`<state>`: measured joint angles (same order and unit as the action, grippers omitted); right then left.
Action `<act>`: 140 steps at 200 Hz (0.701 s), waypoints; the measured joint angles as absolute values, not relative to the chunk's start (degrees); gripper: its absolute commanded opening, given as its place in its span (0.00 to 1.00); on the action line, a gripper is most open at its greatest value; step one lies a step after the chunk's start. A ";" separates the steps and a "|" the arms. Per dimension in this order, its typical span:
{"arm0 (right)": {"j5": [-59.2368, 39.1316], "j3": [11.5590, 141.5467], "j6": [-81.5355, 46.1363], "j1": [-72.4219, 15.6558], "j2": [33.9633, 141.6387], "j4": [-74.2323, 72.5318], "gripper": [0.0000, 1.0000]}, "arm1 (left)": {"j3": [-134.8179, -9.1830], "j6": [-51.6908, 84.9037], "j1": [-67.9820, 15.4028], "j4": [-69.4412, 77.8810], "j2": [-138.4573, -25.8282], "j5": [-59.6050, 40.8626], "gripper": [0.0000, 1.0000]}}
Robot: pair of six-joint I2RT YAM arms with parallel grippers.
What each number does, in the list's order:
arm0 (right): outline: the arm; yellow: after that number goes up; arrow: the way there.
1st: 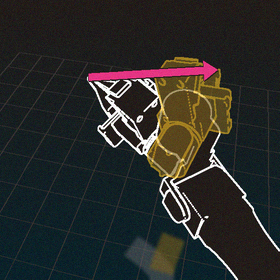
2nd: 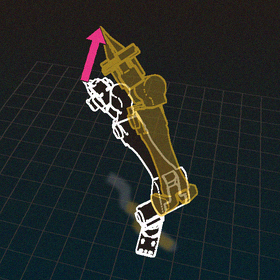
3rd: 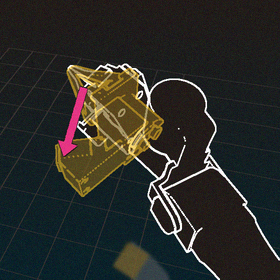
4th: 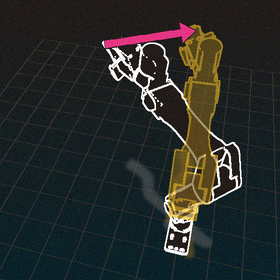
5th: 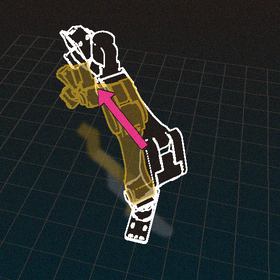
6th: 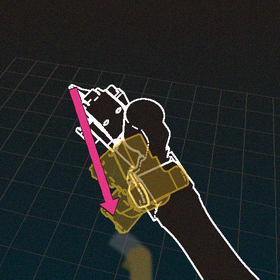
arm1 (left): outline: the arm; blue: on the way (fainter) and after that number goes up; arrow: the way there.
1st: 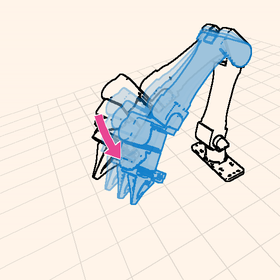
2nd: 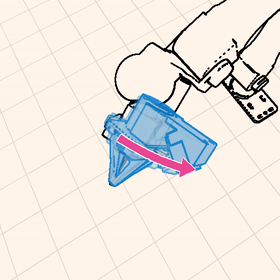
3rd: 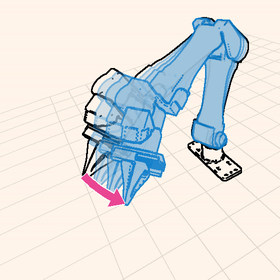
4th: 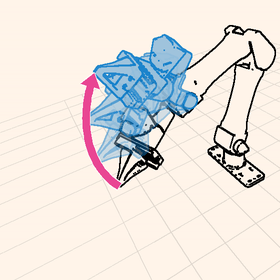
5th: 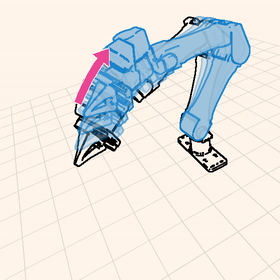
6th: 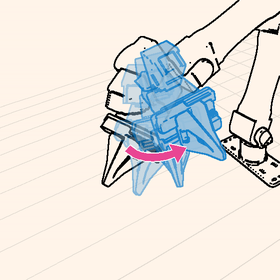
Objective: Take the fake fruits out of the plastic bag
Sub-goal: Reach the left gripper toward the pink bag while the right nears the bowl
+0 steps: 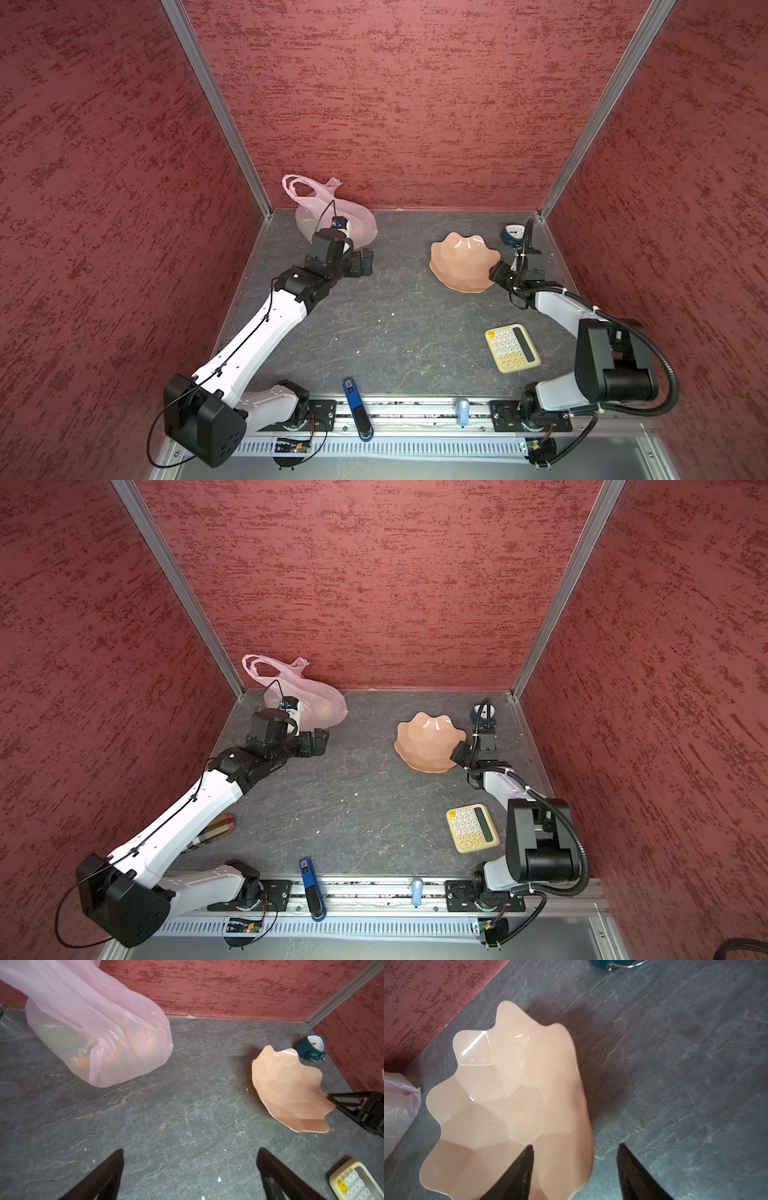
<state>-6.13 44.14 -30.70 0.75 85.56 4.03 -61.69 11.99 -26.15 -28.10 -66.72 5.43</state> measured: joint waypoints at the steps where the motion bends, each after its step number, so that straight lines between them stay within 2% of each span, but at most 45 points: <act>1: -6.15 44.14 -30.72 0.75 85.58 4.01 0.63 | -61.65 11.90 -26.22 -28.03 -66.61 5.48 0.99; 39: -7.68 43.70 -32.23 0.82 86.83 1.63 0.56 | -61.08 10.26 -26.81 -25.69 -62.70 8.05 0.99; 73: -9.02 43.64 -33.63 0.82 89.41 -1.02 0.54 | -61.06 9.41 -27.57 -25.23 -62.02 9.34 0.99; 105: -9.91 43.64 -34.33 0.82 92.14 -2.35 0.44 | -60.64 8.99 -28.32 -25.23 -62.02 10.02 0.99; 140: -10.79 43.66 -34.68 0.82 94.30 -3.36 0.40 | -60.49 8.62 -28.64 -25.21 -62.02 10.66 0.99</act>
